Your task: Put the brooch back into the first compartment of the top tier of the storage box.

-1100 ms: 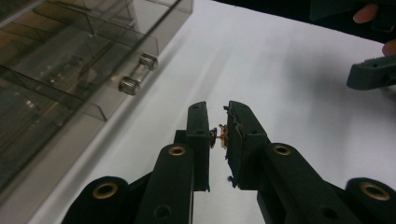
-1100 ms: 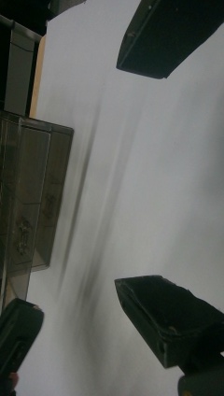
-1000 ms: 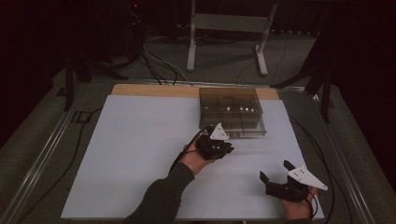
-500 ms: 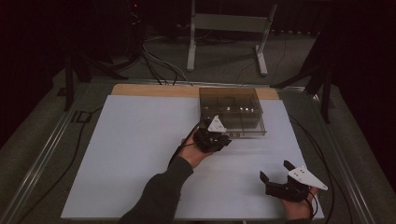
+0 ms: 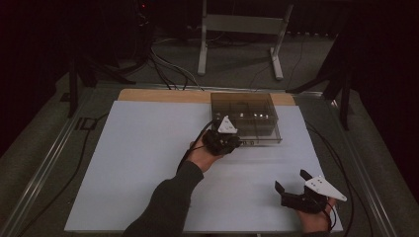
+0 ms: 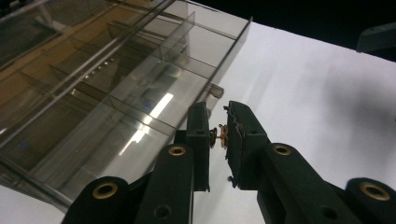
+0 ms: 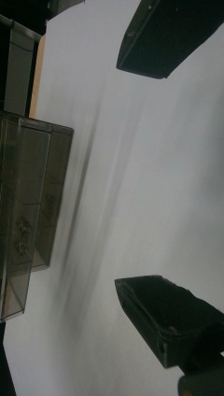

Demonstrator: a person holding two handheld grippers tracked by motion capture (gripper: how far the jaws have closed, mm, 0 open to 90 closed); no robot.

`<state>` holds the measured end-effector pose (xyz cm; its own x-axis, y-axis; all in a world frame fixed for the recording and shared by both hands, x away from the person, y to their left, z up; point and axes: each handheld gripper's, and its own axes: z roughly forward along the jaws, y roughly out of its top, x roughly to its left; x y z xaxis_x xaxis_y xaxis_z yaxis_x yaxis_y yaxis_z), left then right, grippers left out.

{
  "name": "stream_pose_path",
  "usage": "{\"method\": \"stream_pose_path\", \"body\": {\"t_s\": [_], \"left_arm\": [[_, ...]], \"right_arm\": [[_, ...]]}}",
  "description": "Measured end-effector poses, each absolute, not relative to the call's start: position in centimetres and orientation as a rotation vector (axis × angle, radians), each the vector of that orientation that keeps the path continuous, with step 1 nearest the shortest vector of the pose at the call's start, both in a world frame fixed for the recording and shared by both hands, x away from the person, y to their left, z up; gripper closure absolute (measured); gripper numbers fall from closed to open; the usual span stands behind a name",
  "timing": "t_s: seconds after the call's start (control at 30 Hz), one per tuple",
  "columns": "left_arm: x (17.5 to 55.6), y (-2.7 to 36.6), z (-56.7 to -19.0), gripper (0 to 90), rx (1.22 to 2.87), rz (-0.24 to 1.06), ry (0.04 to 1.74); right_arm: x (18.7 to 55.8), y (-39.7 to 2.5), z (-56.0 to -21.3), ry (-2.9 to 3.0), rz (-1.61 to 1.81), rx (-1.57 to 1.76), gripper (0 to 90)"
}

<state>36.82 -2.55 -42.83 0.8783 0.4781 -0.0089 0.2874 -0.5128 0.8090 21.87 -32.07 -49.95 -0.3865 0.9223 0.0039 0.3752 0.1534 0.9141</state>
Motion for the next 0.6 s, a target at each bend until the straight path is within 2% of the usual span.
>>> {"method": "stream_pose_path", "body": {"t_s": [0.6], "left_arm": [[38.4, -2.2, -42.4, 80.6, 2.131, 0.298, 0.598]], "right_arm": [[21.9, -32.1, -50.0, 1.852, 1.207, 1.235, 0.0]]}}
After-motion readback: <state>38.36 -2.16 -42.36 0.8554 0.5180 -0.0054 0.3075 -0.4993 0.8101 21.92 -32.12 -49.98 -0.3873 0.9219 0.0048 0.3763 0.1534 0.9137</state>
